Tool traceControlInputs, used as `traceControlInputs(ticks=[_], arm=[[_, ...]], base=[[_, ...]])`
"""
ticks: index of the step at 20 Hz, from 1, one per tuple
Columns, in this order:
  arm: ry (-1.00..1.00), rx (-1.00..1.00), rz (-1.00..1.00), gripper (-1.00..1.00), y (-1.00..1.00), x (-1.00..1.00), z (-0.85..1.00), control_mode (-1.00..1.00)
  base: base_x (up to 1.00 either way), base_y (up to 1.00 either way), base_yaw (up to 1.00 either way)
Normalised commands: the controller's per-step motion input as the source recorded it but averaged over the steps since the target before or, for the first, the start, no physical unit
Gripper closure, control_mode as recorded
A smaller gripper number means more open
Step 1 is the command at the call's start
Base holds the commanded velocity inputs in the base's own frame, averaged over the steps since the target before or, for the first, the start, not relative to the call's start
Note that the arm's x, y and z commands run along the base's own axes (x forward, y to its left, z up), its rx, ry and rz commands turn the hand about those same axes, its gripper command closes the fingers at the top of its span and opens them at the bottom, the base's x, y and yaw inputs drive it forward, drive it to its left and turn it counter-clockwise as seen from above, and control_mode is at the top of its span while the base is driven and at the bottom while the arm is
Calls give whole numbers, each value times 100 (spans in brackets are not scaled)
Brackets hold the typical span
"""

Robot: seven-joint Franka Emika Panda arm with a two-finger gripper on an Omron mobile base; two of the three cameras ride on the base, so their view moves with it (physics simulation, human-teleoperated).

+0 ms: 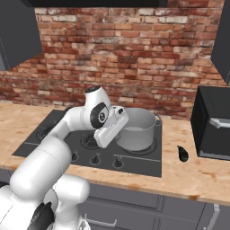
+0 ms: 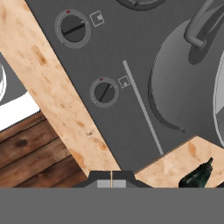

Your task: Turn on the burner for the pot on the stove. Wait thirty seconds for the pot to heat up. Then add the eggplant to the pot.

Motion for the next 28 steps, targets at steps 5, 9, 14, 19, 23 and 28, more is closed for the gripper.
traceControlInputs(ticks=[5, 9, 14, 19, 23, 28], arm=[[0, 0, 0, 100, 0, 0, 0, -100], [0, 0, 0, 100, 0, 0, 0, -100], [0, 0, 0, 100, 0, 0, 0, -100], [0, 0, 0, 100, 0, 0, 0, -100], [0, 0, 0, 100, 0, 0, 0, -100], [0, 0, 0, 100, 0, 0, 0, -100]], base=[[0, 0, 0], [0, 0, 0], [0, 0, 0], [0, 0, 0], [0, 0, 0], [0, 0, 0]])
